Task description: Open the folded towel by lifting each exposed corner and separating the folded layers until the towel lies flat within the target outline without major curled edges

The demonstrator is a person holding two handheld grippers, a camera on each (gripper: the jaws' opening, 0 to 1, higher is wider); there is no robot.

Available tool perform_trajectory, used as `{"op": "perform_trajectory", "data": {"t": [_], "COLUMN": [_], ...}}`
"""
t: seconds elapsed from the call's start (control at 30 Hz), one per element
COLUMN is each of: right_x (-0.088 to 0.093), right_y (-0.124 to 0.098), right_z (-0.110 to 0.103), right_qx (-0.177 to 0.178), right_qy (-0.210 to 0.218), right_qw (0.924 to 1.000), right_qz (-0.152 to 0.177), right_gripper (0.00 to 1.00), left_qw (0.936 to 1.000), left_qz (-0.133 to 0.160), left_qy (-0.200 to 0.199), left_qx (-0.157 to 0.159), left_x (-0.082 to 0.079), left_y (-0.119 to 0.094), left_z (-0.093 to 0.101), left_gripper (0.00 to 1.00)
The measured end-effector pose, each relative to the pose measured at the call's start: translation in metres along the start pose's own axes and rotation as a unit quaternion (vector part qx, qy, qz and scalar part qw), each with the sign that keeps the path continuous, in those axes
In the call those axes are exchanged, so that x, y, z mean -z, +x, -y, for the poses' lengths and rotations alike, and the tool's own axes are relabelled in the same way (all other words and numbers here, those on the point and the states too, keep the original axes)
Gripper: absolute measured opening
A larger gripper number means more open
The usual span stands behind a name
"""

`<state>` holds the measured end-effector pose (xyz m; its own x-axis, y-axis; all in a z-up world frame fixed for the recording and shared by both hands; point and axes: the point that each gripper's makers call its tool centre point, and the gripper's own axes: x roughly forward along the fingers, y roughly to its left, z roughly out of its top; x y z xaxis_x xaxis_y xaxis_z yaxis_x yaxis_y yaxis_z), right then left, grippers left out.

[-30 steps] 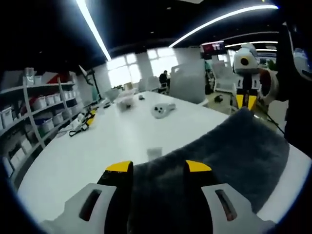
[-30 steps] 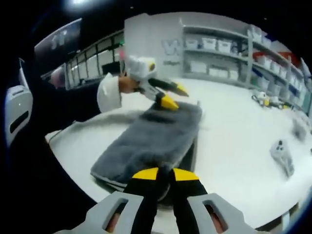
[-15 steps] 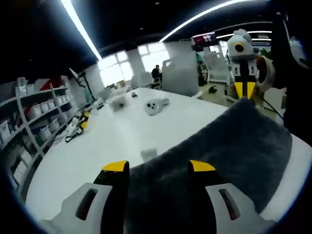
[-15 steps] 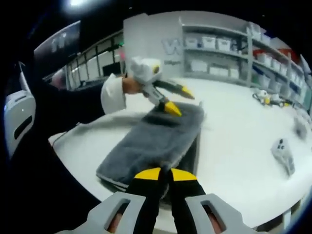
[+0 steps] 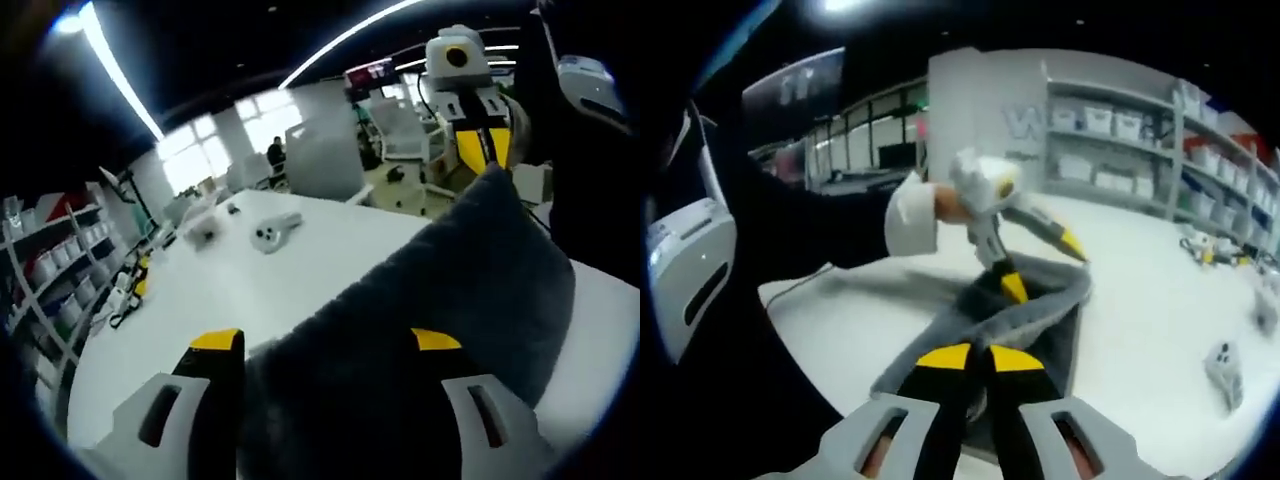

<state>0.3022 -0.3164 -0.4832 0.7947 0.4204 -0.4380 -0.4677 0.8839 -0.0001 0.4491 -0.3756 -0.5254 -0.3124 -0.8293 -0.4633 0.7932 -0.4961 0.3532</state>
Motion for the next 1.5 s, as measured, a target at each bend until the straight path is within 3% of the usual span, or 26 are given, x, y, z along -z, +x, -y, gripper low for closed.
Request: {"op": "perform_trajectory", "data": {"t": [0.13,0.4,0.53,0.77,0.9,1.03,1.3,1.5], "right_x": [-0.019,-0.030,-0.033,-0.029,-0.026,-0.022,-0.009,0.003], "right_y": [0.007,0.019,0.022,0.025,0.025,0.025,0.019,0.007], "right_z": [-0.025,-0.046,-0.050,-0.050,-0.048,-0.045,-0.030,-0.005], "right_qx": [-0.044,-0.066,-0.068,-0.062,-0.057,-0.053,-0.043,-0.008], "right_qy": [0.014,-0.005,-0.010,-0.019,-0.022,-0.024,-0.008,0.011], "right_qw": [0.9984,0.9974,0.9973,0.9978,0.9981,0.9983,0.9990,0.9996], "right_qz": [0.033,0.029,0.028,0.014,0.007,-0.001,-0.009,-0.023], "right_gripper": [0.02,0.02,0.01,0.02,0.02,0.02,0.03,0.08], "left_qw": [0.9996,0.9938,0.9886,0.9764,0.9756,0.9760,0.9802,0.9826], "left_qz": [0.014,0.027,0.016,-0.002,-0.008,-0.016,-0.035,-0.032], "left_qy": [0.004,0.085,0.132,0.197,0.200,0.195,0.183,0.175], "left_qx": [0.025,0.066,0.070,0.089,0.091,0.096,0.068,0.054], "left_x": [-0.009,-0.027,-0.032,-0.029,-0.027,-0.024,-0.016,-0.017], "left_y": [-0.005,-0.021,-0.022,-0.017,-0.012,-0.012,-0.033,-0.048], "left_z": [0.012,0.038,0.045,0.065,0.067,0.071,0.069,0.071], "left_gripper": [0.66,0.60,0.60,0.39,0.31,0.13,0.09,0.08]}}
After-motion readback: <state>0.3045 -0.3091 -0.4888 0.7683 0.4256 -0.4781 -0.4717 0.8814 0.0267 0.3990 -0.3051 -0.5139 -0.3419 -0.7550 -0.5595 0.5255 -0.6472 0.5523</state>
